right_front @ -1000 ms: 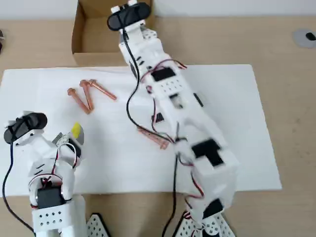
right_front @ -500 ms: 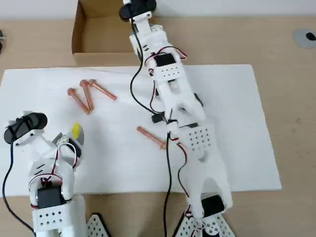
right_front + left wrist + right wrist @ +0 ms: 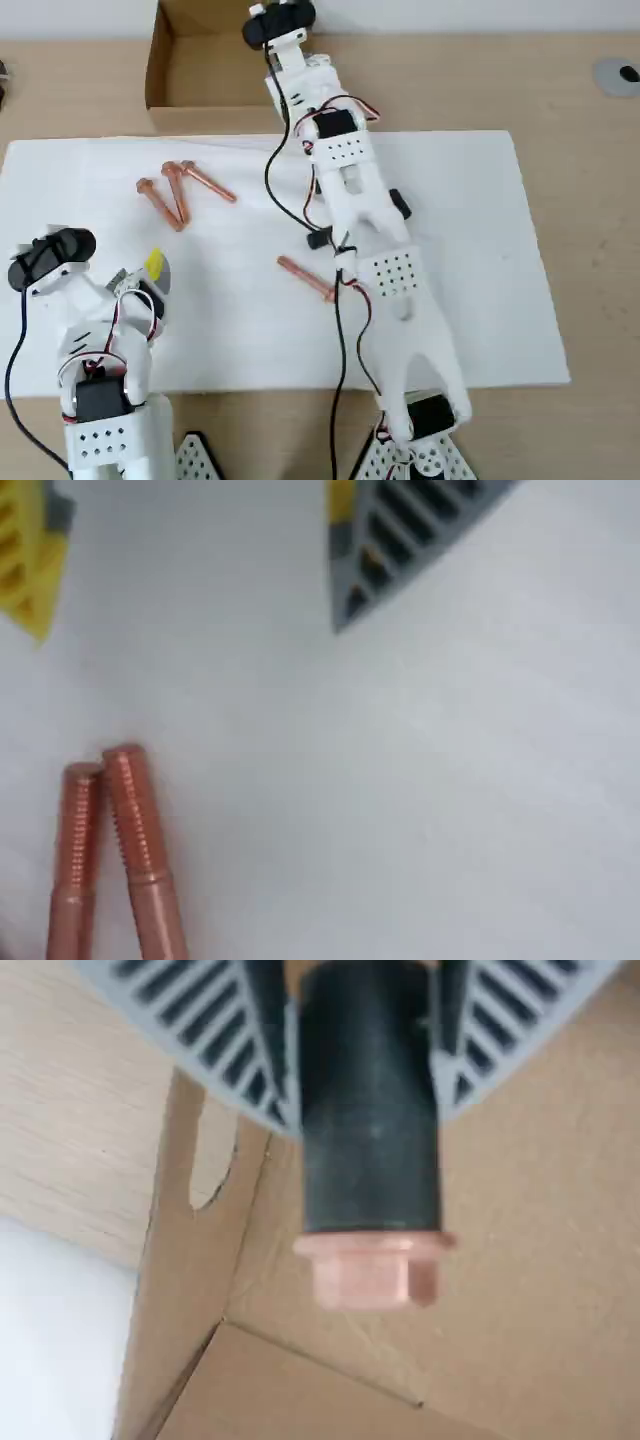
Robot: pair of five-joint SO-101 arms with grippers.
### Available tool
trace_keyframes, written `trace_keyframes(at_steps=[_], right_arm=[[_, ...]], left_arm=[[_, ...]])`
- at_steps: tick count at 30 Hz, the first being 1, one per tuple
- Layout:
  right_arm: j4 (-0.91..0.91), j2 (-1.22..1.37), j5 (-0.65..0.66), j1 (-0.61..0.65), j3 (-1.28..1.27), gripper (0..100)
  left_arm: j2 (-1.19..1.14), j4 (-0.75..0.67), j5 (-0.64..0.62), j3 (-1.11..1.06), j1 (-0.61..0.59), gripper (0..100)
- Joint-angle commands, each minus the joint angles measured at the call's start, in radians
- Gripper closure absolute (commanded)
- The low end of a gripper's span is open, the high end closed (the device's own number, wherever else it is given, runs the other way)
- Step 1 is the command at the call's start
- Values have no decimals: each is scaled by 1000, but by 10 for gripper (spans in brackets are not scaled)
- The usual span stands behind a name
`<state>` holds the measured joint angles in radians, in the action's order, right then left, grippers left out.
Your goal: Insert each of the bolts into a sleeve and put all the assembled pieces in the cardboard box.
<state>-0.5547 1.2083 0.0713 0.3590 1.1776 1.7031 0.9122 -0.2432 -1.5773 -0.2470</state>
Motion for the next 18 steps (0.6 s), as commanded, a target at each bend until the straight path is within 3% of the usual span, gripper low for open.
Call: trace_keyframes(at_steps=[1,4,10,18], right_arm=[[0,-21,31,-24,81,985],[0,-21,37,-24,81,964],[0,-21,35,-24,76,811],[0,-21,35,-24,76,793]], left_arm=[[4,-20,8,3,12,802],[4,-18,8,3,12,802],[4,-17,8,3,12,802],[4,-15,8,3,12,802]])
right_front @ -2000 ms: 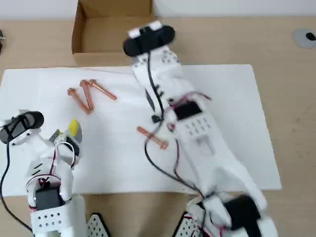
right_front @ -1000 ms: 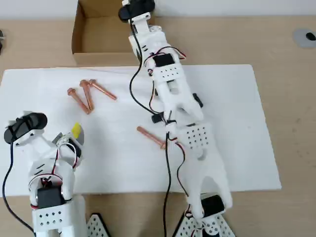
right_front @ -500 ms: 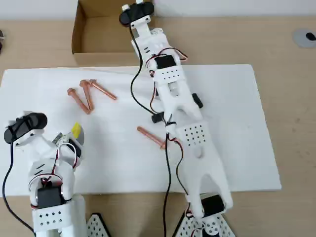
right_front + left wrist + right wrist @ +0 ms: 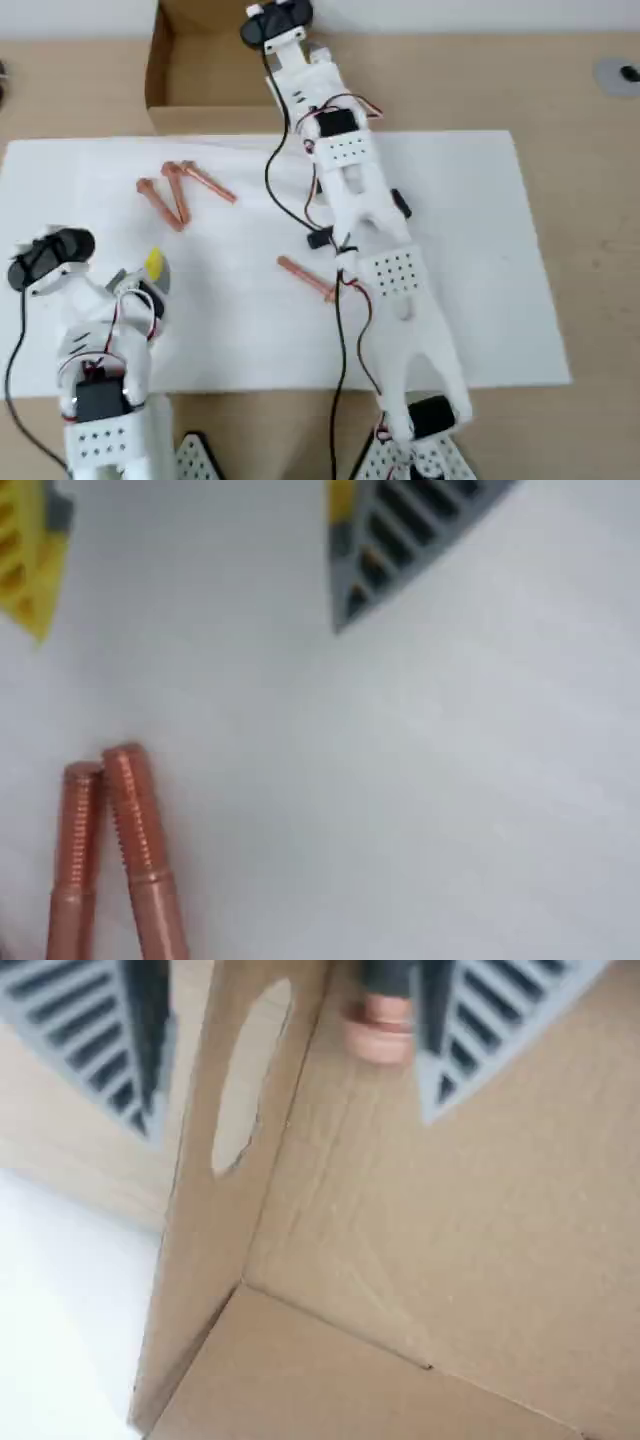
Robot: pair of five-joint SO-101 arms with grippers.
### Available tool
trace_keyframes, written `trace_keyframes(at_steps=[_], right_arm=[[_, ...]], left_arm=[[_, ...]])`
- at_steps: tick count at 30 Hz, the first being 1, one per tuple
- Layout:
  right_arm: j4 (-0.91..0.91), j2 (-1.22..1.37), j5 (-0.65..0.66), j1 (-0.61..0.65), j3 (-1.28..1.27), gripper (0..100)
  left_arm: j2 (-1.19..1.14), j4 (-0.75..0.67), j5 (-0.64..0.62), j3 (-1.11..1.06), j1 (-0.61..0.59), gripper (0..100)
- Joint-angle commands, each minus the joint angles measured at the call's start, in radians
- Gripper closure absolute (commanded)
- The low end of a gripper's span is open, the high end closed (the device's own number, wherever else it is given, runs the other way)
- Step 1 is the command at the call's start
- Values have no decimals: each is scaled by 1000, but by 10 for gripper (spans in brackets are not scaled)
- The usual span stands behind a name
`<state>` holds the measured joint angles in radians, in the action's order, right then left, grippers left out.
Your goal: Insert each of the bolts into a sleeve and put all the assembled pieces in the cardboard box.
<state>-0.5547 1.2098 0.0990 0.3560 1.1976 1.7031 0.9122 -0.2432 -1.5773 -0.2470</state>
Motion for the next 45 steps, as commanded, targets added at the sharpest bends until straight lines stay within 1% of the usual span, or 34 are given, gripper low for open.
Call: trace_keyframes(at_steps=[1,5,8,11,14,17,20,22,25,29,31,33,36,38,40,43,45], right_arm=[[0,-22,8,-21,56,793],[-52,-27,8,-21,65,793],[-169,-28,3,-18,122,793],[-387,-28,-5,-16,265,793],[-644,-28,-72,-10,461,793],[-798,-81,-89,-5,467,793],[-964,-225,-69,-5,470,793],[-1077,-309,-52,7,464,793],[-1241,-384,-12,30,461,793],[-1237,-435,58,10,427,794],[-1237,-466,64,8,397,795],[-1237,-503,77,7,317,795],[-1238,-599,150,12,143,795],[-1238,-690,189,12,-48,795],[-1237,-812,193,12,-285,796],[-1232,-1027,235,21,-641,796],[-1188,-1155,269,22,-848,795]], left_arm=[[4,-15,8,3,12,802],[4,-15,8,3,12,802],[4,-14,8,5,12,802],[2,5,9,14,12,802],[2,43,32,44,11,801],[1,72,49,74,8,801],[-27,106,66,121,6,801],[-97,117,91,173,5,801],[-272,97,87,255,5,801],[-545,40,87,400,-15,801],[-674,15,87,485,-29,801],[-789,11,87,566,-35,801],[-937,11,87,658,-40,802],[-1012,11,87,697,-40,802],[-1064,9,87,715,-35,802],[-1078,-6,87,715,-34,802],[-1078,-40,92,703,-34,802]])
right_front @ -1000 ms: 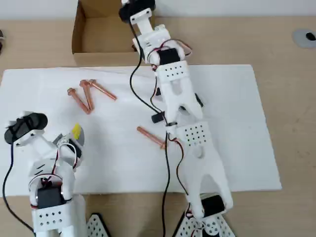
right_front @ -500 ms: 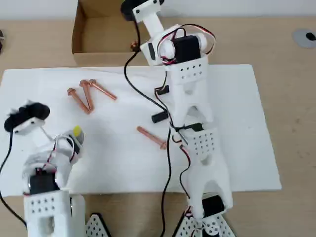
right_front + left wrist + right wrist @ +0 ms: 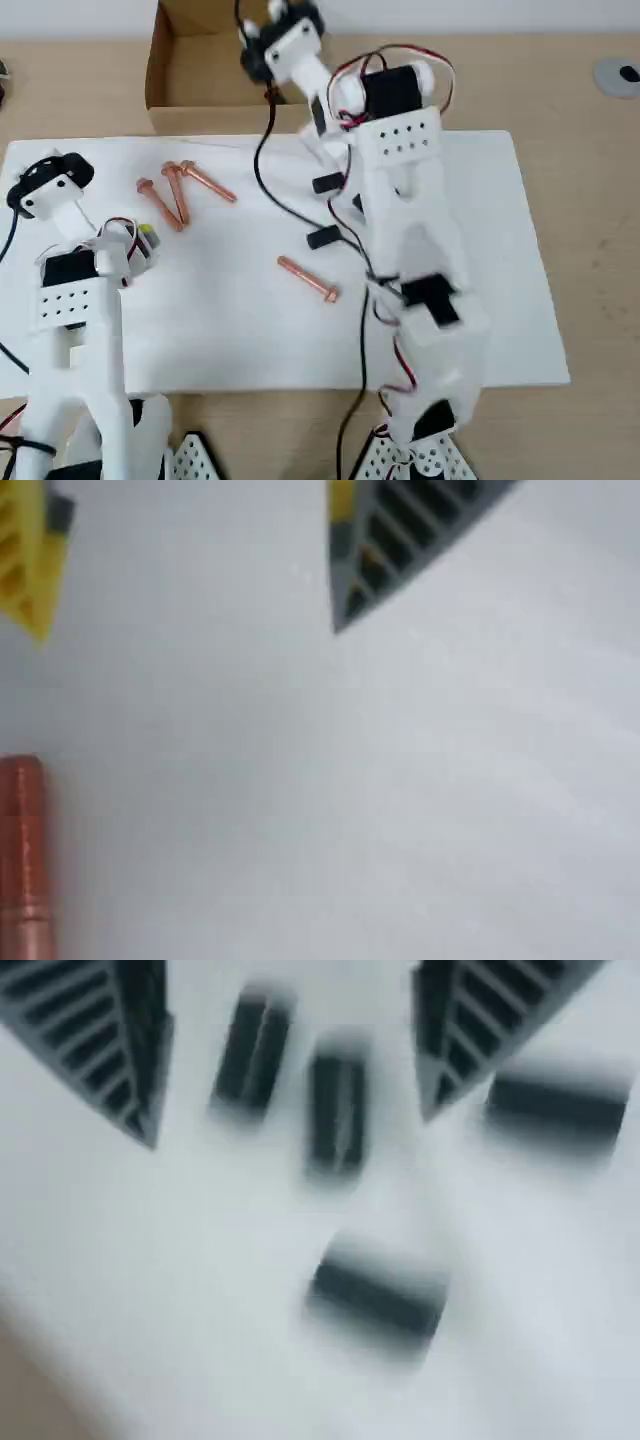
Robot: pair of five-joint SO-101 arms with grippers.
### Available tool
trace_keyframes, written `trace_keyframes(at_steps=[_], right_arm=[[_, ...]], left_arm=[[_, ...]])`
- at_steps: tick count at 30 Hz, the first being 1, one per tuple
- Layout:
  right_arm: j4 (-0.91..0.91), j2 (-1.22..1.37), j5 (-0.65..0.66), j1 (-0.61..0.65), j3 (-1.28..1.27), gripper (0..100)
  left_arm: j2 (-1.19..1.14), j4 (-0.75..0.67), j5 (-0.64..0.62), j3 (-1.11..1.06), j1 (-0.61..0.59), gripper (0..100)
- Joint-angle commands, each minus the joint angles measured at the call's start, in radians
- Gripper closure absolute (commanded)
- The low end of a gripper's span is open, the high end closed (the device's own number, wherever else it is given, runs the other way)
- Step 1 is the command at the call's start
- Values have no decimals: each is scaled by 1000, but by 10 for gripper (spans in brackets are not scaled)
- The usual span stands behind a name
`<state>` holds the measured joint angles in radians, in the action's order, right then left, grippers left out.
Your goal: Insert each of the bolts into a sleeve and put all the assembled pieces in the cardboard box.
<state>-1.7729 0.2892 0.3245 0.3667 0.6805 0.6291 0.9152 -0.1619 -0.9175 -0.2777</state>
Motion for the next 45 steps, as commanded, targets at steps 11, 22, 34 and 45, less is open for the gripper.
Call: trace_keyframes(at_steps=[11,22,34,45], right_arm=[[342,-305,245,-47,-805,701],[207,94,539,-137,-384,684],[81,383,549,-154,-36,684],[84,453,551,-191,-30,687]], left_arm=[[-13,-95,-49,-15,75,802],[-4,-146,-41,-87,123,802],[-4,-140,-28,-89,117,802],[-4,-138,-28,-89,117,802]])
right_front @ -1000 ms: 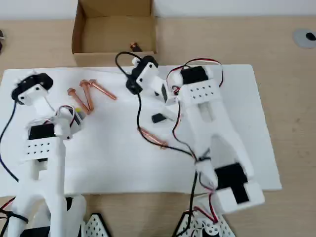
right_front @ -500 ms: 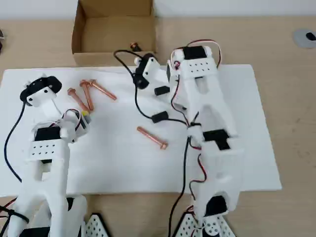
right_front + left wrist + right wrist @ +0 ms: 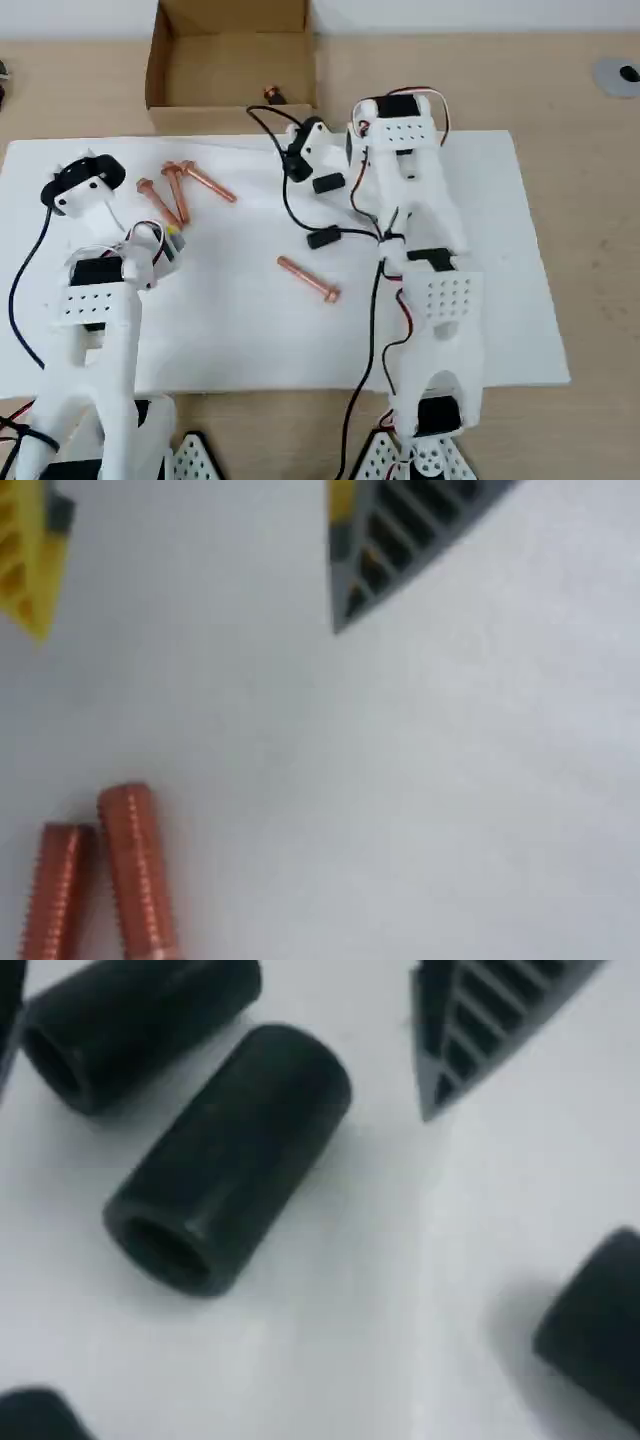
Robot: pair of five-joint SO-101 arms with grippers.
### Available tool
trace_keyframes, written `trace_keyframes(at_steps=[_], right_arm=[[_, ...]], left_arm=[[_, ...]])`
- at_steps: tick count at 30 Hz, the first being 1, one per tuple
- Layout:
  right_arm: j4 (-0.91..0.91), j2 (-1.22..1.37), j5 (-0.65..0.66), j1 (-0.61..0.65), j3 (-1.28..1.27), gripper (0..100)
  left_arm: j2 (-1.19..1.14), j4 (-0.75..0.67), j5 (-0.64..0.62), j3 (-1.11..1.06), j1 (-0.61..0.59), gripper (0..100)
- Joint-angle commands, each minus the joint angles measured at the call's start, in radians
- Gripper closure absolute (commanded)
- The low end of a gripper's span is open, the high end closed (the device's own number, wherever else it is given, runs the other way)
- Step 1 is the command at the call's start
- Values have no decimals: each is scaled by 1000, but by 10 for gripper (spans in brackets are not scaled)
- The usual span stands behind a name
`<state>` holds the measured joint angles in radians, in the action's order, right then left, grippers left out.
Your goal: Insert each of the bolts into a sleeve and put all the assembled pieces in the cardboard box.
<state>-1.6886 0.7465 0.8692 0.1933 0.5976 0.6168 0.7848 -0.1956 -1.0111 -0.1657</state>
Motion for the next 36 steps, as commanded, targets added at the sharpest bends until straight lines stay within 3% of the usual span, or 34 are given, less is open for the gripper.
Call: trace_keyframes(at_steps=[1,16,28,36], right_arm=[[0,1,8,-18,53,687],[55,73,9,-77,54,690],[49,74,9,-84,84,959],[-3,76,5,-84,205,988]], left_arm=[[8,-8,6,5,5,802],[10,21,38,6,5,802],[10,23,40,6,3,802],[10,23,40,6,3,802]])
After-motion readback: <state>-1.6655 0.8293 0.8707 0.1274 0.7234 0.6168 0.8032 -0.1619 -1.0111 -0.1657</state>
